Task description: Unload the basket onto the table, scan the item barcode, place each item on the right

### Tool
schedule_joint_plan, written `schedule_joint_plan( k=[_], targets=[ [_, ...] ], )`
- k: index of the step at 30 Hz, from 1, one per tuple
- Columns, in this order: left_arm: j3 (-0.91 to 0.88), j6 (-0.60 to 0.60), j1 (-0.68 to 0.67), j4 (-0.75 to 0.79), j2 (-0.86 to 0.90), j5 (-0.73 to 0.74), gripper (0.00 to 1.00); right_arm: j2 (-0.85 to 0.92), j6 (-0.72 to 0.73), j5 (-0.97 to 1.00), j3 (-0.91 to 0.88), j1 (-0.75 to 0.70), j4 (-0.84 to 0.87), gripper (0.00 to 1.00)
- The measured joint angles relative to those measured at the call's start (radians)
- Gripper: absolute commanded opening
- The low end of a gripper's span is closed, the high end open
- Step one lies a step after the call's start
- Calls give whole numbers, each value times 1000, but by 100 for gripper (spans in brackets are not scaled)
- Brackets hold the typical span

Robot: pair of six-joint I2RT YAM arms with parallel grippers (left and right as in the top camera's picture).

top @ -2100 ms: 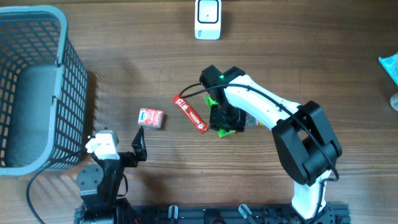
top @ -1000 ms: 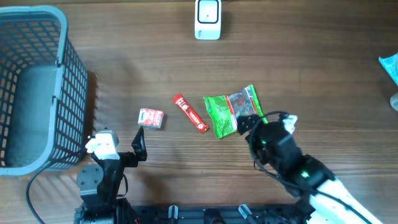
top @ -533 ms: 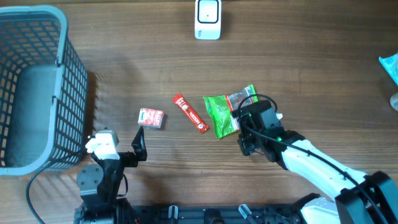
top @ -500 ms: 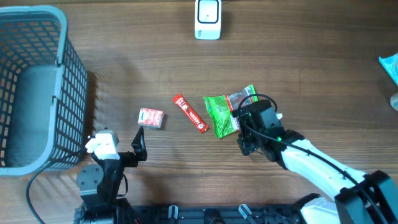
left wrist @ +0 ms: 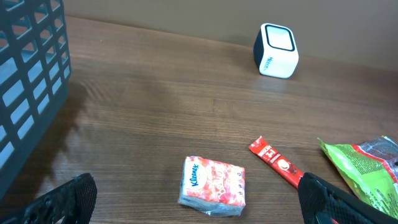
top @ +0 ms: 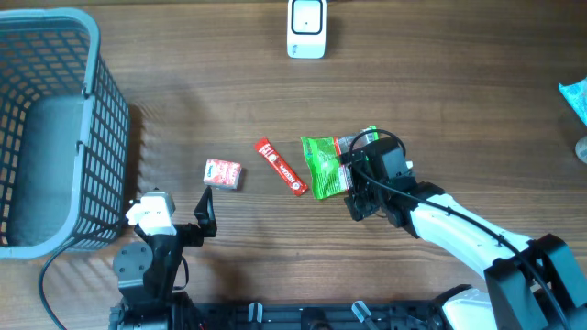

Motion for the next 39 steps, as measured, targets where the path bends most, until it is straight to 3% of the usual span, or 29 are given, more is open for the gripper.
schedule_joint_plan(
  k=[7,11,13,16,20,23,27,30,32,35,39],
  targets=[
    [0,0,0,0,0,0,100,14,70,81,3,19,29,100],
    [0,0,0,0,0,0,100,176,35,271,44,15,307,98],
    [0,0,0,0,0,0,100,238,-33,353,54,13,415,70],
    [0,0,0,0,0,0,100,292,-142,426,61,10,439,4],
    [0,0,0,0,0,0,100,351,-373,480,40,6,505,4],
    [0,0,0,0,0,0,100,278,-523,423,29,-39,403,4],
    [0,0,0,0,-1,0,100,-98,-796,243,-128,-163,185,4],
    [0,0,0,0,0,0,100,-434,-960,80,-105,-168,34,4],
    [0,0,0,0,0,0,100,-569,-1045,17,-95,-168,-98,4],
    [0,0,0,0,-1,0,100,-591,-1179,-74,-96,-168,-215,4],
    [0,0,0,0,-1,0,100,-518,-1283,-164,-91,-168,-192,5]
  ],
)
